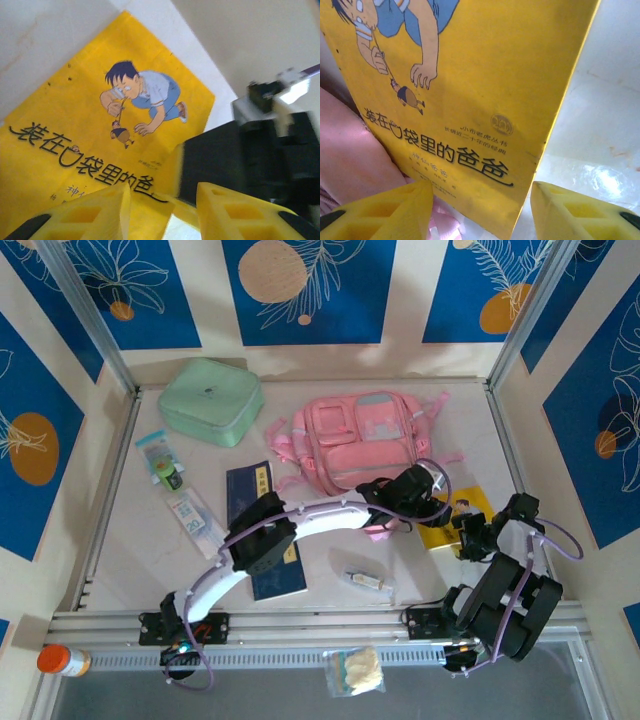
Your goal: Pack the student bag
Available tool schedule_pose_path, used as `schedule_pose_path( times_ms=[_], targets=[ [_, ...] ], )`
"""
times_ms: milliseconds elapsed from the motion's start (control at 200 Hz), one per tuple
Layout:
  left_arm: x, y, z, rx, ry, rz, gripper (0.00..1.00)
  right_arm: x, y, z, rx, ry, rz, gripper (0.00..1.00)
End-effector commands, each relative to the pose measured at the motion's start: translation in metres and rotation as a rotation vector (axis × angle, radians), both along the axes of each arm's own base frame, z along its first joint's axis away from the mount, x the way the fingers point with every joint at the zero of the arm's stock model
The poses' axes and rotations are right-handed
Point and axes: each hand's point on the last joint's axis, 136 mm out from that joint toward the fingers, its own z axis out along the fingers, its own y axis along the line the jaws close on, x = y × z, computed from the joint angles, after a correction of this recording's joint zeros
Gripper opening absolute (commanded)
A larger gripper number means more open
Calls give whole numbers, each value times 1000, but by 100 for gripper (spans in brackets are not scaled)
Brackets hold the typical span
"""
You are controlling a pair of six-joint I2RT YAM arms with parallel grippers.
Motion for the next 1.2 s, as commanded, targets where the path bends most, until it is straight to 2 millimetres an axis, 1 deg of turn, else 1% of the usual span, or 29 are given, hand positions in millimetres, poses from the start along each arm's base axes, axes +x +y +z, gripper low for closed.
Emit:
schedule_pose_path(
  times_ms=[0,45,120,280,330,390,430,505,585,720,845,965,1015,1081,1196],
  targets=[
    [17,4,-21,13,36,15,37,6,-1,8,9,-23,20,54],
    [28,10,-24,36,1,34,37,6,0,8,11,-25,28,54],
    [46,25,-30,89,-37,78,38,6,1,8,12,-25,34,53],
    [84,53,-33,129,-79,162,43,5,4,5,25,-5,48,55],
    [91,57,-33,134,-94,162,46,5,5,4,29,-3,54,56],
    [98,59,-39,148,-91,157,50,6,6,3,32,4,60,58],
    [101,58,-43,158,-82,151,51,6,6,2,34,7,63,58],
    [99,52,-45,145,-73,121,52,8,7,2,30,11,71,59],
    [92,42,-48,127,-32,79,52,9,7,2,23,24,79,59],
    [70,34,-56,136,21,25,52,14,9,2,26,16,86,61],
    [51,26,-63,140,55,-27,53,17,6,1,13,28,88,63],
    [37,24,-70,146,81,-67,54,24,2,1,8,27,93,63],
    [31,23,-73,142,102,-87,53,27,1,1,1,27,99,63],
    [24,26,-77,158,136,-91,51,31,1,2,-7,25,114,63],
    [5,31,-72,162,151,-120,50,42,5,2,-7,14,155,63]
  ],
)
